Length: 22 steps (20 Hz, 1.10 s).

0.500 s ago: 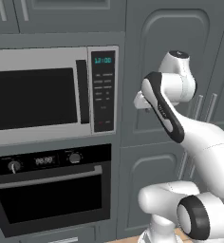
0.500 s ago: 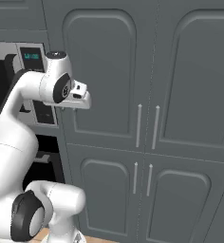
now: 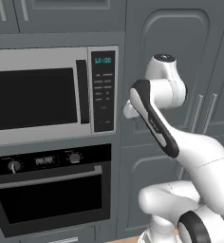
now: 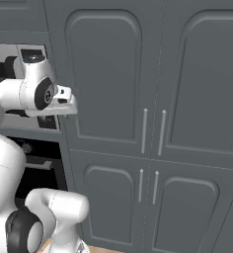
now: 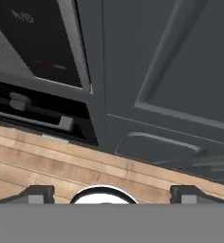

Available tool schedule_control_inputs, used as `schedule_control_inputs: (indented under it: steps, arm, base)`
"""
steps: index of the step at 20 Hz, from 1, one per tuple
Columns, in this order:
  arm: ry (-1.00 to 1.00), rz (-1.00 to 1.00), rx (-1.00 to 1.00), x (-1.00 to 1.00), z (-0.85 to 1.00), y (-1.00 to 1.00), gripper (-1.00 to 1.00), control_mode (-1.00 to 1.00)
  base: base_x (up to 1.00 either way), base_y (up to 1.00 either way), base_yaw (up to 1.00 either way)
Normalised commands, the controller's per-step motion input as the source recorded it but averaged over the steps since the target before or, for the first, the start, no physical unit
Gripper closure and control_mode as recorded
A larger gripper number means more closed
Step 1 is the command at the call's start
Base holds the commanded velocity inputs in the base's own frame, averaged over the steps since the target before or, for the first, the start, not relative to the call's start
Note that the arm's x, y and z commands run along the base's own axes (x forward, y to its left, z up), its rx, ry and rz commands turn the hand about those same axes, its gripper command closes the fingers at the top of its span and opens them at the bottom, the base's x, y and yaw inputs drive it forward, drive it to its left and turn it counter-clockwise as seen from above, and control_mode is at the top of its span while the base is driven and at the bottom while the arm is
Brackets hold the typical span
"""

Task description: Take the fish from the oven and place it on the plate on the counter.

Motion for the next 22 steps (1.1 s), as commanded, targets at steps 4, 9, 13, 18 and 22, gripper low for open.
schedule_control_inputs:
  steps: [4, 9, 13, 18, 22]
  arm:
    - [-0.03, 0.54, -0.22, -0.04, -0.06, 0.98, -1.00, -1.00]
    - [-0.06, 0.56, -0.24, 0.00, -0.31, 1.00, -1.00, -1.00]
    - [-0.06, 0.49, -0.18, 0.01, -0.65, 1.00, -1.00, -1.00]
    - [-0.13, 0.24, -0.18, 0.00, -0.88, 1.00, -1.00, -1.00]
    - [-0.26, 0.06, -0.17, 0.00, -0.92, 0.97, -1.00, -1.00]
  base:
    - [0.00, 0.00, 0.00]
    - [0.00, 0.00, 0.00]
    - [0.00, 0.00, 0.00]
    - [0.00, 0.00, 0.00]
    - [0.00, 0.00, 0.00]
